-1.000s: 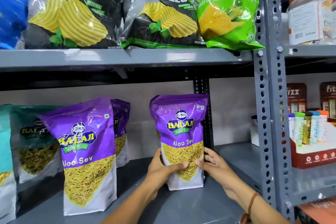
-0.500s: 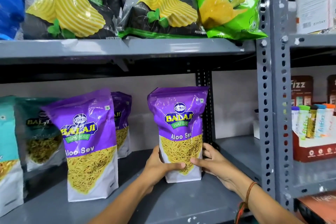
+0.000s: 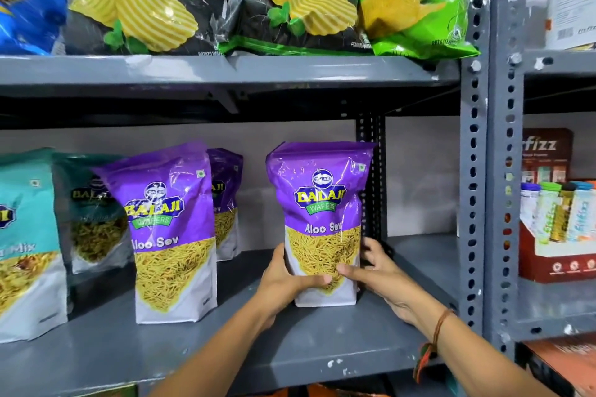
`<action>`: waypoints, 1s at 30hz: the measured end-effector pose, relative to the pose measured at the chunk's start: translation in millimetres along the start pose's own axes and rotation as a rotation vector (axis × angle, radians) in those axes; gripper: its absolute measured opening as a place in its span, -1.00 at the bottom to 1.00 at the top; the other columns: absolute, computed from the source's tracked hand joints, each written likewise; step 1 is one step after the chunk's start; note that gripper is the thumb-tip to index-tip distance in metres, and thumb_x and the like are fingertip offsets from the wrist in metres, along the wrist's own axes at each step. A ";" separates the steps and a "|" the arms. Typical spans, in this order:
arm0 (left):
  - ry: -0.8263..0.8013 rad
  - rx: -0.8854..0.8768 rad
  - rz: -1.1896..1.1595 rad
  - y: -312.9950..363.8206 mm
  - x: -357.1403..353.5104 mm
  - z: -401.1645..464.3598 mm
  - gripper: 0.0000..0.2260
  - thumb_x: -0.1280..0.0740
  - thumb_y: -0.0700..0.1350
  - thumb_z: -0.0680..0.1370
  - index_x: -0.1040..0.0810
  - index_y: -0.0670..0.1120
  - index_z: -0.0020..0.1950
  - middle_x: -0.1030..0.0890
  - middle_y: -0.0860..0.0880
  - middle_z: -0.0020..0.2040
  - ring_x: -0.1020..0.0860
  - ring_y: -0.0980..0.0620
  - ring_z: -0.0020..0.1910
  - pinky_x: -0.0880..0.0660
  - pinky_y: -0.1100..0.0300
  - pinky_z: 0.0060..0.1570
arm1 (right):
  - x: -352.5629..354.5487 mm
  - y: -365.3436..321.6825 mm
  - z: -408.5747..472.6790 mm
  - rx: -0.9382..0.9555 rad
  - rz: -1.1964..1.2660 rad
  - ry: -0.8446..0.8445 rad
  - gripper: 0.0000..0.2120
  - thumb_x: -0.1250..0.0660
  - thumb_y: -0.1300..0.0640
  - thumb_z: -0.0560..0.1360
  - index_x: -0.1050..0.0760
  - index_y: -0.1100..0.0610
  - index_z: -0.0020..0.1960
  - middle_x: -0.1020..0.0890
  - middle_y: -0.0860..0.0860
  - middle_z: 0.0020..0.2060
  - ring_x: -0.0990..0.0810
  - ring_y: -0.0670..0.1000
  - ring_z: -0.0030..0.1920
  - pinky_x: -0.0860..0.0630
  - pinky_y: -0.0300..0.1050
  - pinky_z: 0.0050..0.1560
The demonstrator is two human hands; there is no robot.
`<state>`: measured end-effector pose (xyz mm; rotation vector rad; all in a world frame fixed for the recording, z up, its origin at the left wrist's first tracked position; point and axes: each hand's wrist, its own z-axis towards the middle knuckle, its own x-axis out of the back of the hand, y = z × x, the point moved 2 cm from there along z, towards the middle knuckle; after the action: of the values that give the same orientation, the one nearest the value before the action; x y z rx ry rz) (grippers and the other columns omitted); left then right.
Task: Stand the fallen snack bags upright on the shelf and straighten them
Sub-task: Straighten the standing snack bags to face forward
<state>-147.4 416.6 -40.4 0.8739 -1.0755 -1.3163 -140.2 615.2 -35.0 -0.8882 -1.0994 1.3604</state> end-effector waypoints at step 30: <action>-0.010 0.040 0.122 -20.1 260.4 -41.1 0.02 -0.70 0.01 0.00 -0.32 0.02 0.39 -0.60 0.07 0.24 -0.58 0.12 0.22 -0.50 0.04 0.30 | -258.3 -4.1 34.7 0.044 -0.179 -0.132 -0.11 -0.67 -0.11 0.09 -0.33 -0.06 0.32 -0.60 -0.13 0.24 -0.54 -0.13 0.29 -0.46 0.04 0.37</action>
<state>-128.9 152.9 -42.9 0.8192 -1.1488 -1.2027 -146.7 354.9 -43.1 -0.6589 -1.2148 1.3035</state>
